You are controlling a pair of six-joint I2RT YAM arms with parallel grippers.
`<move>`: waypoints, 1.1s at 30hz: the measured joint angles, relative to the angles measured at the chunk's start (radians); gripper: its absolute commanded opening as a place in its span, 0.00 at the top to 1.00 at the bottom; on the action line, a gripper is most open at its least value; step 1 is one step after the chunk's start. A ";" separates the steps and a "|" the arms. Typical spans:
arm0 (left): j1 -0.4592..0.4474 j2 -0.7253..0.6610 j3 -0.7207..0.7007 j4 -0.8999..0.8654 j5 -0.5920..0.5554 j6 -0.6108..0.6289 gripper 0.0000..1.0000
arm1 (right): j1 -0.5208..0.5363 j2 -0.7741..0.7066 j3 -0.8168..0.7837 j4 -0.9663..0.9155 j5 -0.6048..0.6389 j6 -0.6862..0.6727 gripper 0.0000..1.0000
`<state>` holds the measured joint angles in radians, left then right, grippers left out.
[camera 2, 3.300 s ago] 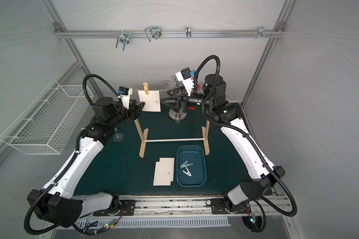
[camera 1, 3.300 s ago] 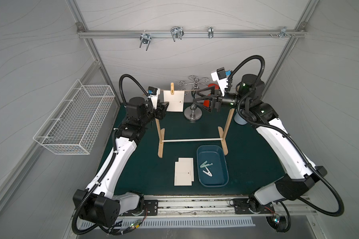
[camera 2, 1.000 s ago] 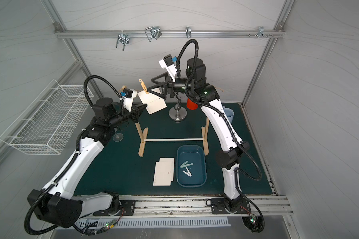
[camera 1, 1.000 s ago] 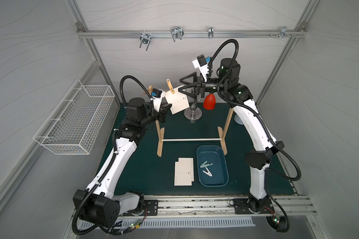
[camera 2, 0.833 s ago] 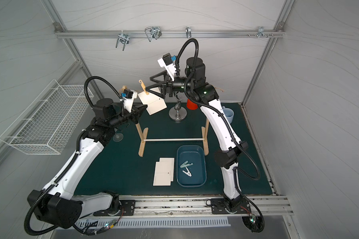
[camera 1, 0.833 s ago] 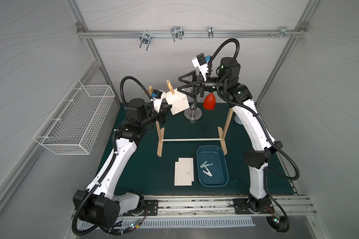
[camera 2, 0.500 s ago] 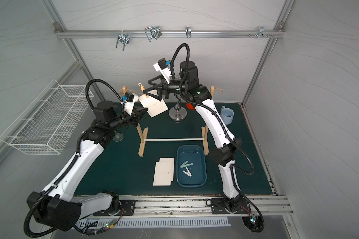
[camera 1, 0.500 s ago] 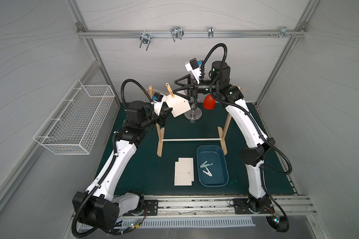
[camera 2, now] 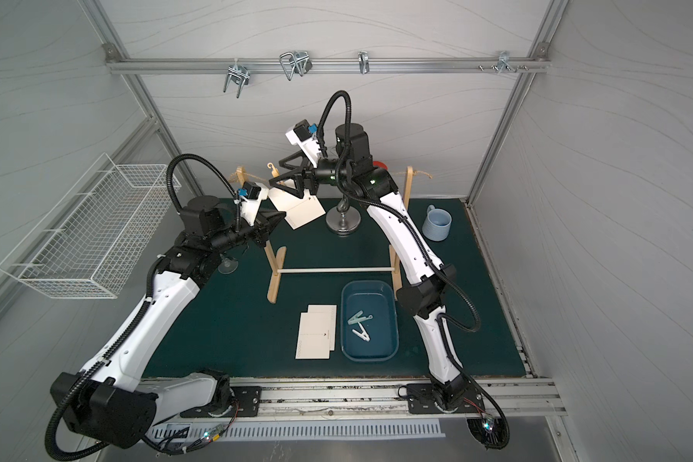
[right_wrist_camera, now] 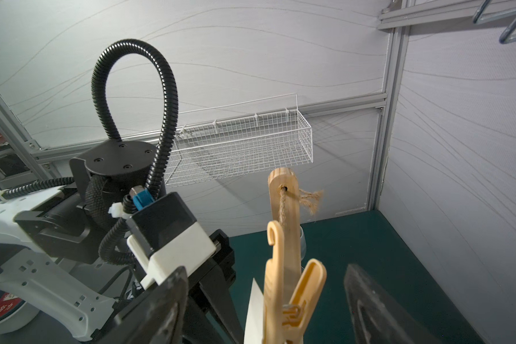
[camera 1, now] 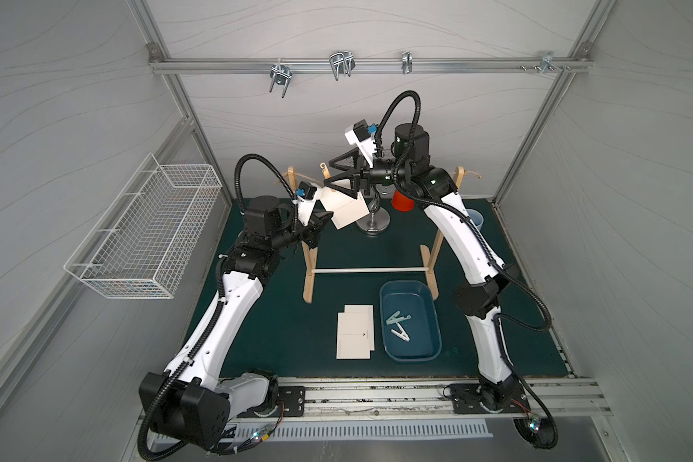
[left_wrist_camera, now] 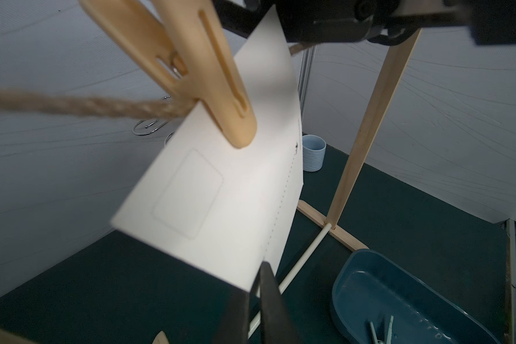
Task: Remove the postcards from the strings
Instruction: Remove the clamp from the clothesline.
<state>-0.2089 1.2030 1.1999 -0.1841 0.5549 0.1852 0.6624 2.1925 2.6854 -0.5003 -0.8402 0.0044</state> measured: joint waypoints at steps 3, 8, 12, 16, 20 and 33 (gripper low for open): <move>0.000 0.000 0.000 -0.002 0.000 0.006 0.90 | 0.006 0.000 0.001 -0.028 0.016 -0.033 0.20; 0.003 0.000 0.000 -0.020 0.000 0.021 0.92 | 0.014 0.000 0.001 -0.067 0.031 -0.074 0.27; 0.004 -0.004 0.000 -0.029 0.000 0.028 0.92 | 0.014 0.000 0.001 -0.069 0.030 -0.080 0.36; 0.004 -0.012 0.000 -0.039 0.003 0.033 0.93 | 0.013 0.000 0.001 -0.068 0.024 -0.073 0.38; 0.004 -0.016 0.000 -0.048 0.008 0.043 0.93 | 0.013 0.000 0.001 -0.069 0.022 -0.076 0.34; 0.004 -0.016 0.016 -0.082 0.006 0.071 0.93 | 0.023 0.000 0.001 -0.109 0.081 -0.136 0.29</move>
<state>-0.2050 1.1873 1.2160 -0.2661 0.5606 0.2562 0.6857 2.1929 2.6862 -0.6094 -0.7593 -0.1314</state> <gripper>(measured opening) 0.071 0.724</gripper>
